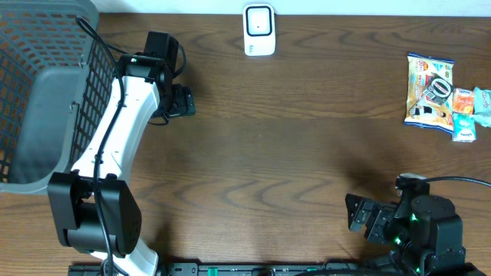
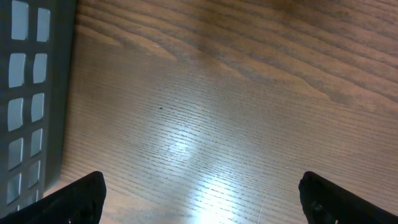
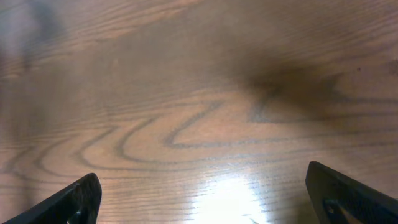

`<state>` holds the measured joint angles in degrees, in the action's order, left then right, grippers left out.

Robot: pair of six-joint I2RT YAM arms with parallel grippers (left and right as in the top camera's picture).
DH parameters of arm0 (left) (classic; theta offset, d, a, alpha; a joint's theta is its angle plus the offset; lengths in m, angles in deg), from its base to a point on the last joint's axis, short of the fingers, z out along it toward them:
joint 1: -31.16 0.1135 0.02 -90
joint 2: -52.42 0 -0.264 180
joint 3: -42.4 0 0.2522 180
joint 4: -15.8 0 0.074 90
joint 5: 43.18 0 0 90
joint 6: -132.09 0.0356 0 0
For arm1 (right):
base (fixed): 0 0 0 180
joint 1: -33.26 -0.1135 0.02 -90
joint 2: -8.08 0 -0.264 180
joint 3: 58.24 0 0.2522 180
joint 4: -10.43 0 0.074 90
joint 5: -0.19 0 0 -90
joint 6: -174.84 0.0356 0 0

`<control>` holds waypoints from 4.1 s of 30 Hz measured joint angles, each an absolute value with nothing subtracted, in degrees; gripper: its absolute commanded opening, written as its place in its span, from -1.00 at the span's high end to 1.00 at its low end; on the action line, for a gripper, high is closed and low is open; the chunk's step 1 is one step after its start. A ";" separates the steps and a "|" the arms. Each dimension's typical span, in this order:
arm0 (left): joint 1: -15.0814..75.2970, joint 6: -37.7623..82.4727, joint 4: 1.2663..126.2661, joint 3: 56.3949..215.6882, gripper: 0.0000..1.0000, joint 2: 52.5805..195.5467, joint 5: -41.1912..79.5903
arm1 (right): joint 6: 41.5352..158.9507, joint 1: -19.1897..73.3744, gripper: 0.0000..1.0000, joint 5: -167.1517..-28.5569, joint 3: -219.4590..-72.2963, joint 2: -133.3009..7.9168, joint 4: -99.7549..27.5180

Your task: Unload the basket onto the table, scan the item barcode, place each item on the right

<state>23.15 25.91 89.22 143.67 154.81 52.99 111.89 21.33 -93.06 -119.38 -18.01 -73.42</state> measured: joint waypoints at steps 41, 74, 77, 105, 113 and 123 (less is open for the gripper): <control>23.15 25.91 89.22 143.67 -0.96 154.78 52.99 | 111.70 22.23 -0.99 -95.33 -117.23 -16.19 -61.44; 23.15 25.91 89.24 143.67 -0.95 154.81 52.99 | 97.10 33.35 -0.98 -108.64 -89.43 7.30 -22.14; 23.15 25.91 89.22 143.67 -0.95 154.81 52.99 | 96.77 33.35 -0.98 -108.88 -85.78 7.35 -18.27; 23.15 25.91 89.22 143.67 -0.96 154.78 52.99 | 96.44 33.40 -0.99 -108.75 -72.47 7.39 -0.57; 23.15 25.91 89.22 143.67 -0.96 154.78 52.99 | 95.96 35.54 -0.98 -105.17 -72.41 7.37 -6.12; 23.15 25.91 89.22 143.67 -0.96 154.81 52.99 | 93.53 35.61 -0.99 -102.39 -72.41 7.37 -6.43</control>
